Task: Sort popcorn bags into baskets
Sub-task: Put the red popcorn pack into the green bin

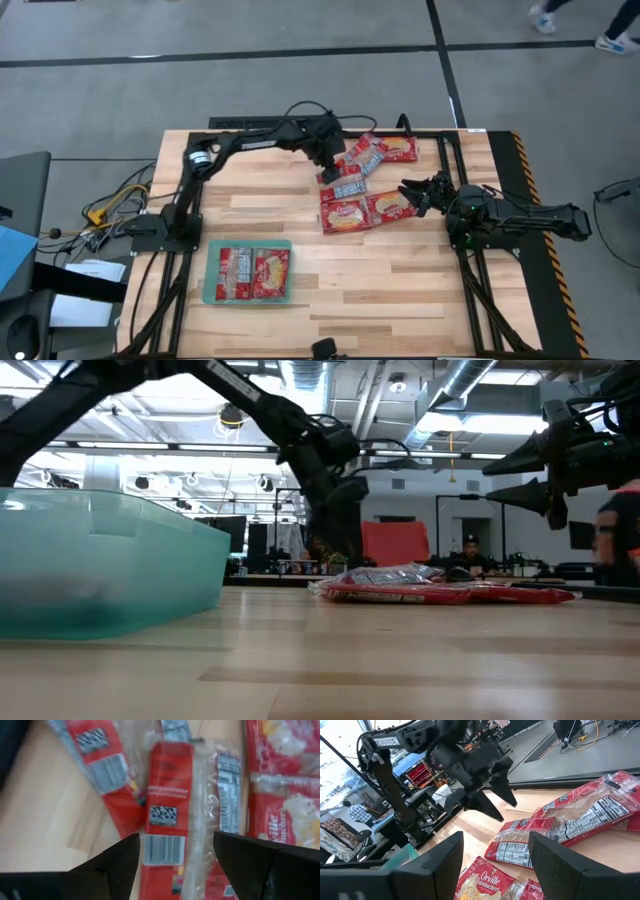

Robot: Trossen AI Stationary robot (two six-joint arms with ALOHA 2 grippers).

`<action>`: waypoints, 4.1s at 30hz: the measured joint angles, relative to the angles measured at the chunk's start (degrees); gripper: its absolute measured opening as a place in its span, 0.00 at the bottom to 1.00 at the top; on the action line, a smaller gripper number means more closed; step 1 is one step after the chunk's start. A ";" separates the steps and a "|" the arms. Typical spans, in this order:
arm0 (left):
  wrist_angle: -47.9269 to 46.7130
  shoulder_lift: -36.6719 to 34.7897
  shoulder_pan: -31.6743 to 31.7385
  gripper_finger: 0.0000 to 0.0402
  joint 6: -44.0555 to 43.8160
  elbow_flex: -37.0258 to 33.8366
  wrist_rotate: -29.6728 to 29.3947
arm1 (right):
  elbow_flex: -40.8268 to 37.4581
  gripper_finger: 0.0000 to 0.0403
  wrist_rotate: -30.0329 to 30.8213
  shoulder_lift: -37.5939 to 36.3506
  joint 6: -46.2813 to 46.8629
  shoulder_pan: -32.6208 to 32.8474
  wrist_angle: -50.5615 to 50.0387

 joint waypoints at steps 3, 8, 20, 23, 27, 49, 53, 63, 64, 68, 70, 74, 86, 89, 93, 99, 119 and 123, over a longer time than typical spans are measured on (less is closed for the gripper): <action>-4.11 3.24 -0.15 0.60 2.04 3.34 -0.24 | -0.01 0.62 0.00 0.00 0.00 0.00 0.00; -6.55 5.03 -0.85 0.59 4.13 4.39 -2.71 | -0.02 0.62 -0.02 0.11 -0.02 0.00 -0.02; -9.25 5.42 -1.36 0.11 4.62 4.41 -6.16 | 0.00 0.62 -0.01 0.37 -0.01 -0.01 -0.01; -9.00 5.42 -1.36 0.02 3.75 4.41 -5.65 | 0.00 0.62 0.00 0.37 0.00 -0.02 0.00; -9.08 5.42 -1.67 0.00 1.60 4.41 -5.51 | -0.02 0.62 0.00 0.37 1.14 -0.02 0.39; -3.63 -1.75 -4.00 0.15 -4.51 4.47 1.23 | -0.02 0.62 -0.02 0.37 1.51 -0.02 0.42; 1.03 -1.48 -4.38 0.35 -5.82 4.48 2.80 | -0.02 0.62 -0.02 0.37 1.51 -0.02 0.42; 2.33 2.81 -9.20 0.84 -4.19 4.52 -11.04 | 0.00 0.62 -0.08 0.79 1.45 -0.08 0.08; 2.30 3.77 -9.22 0.86 -3.63 4.43 -12.90 | 0.00 0.62 -0.05 1.18 1.45 -0.09 0.06; 1.55 6.26 -9.22 0.87 -3.13 5.10 -14.93 | 0.00 0.62 -0.08 1.98 1.49 -0.38 0.11; 0.97 6.76 -9.47 0.85 -2.09 5.85 -14.63 | 0.00 0.62 -0.46 2.12 1.51 -0.22 0.00; -0.71 9.03 -9.94 0.82 -4.68 5.94 -13.67 | -0.02 0.62 -1.04 2.93 2.61 -0.30 -0.04; -7.60 11.96 -11.05 0.25 -0.56 10.14 -19.35 | -0.02 0.62 -1.51 4.54 3.60 -0.48 0.47; -7.45 12.11 -10.99 0.05 -1.64 10.07 -18.14 | -0.02 0.62 -1.51 4.43 3.61 -0.48 0.44; -9.35 12.36 -10.75 0.02 -4.55 12.15 -17.33 | -0.02 0.62 -1.51 4.43 3.59 -0.48 0.45; -15.98 12.53 -10.75 0.00 -7.07 18.78 -16.33 | -0.02 0.62 -1.51 4.42 3.44 -0.48 0.44; -43.59 6.24 -13.74 0.00 -14.03 32.69 -11.55 | 0.02 0.62 -1.66 4.57 2.95 -0.54 -0.04; -46.78 3.24 -15.45 0.00 -16.70 32.71 -12.94 | 0.02 0.62 -1.63 4.80 2.84 -0.55 -0.06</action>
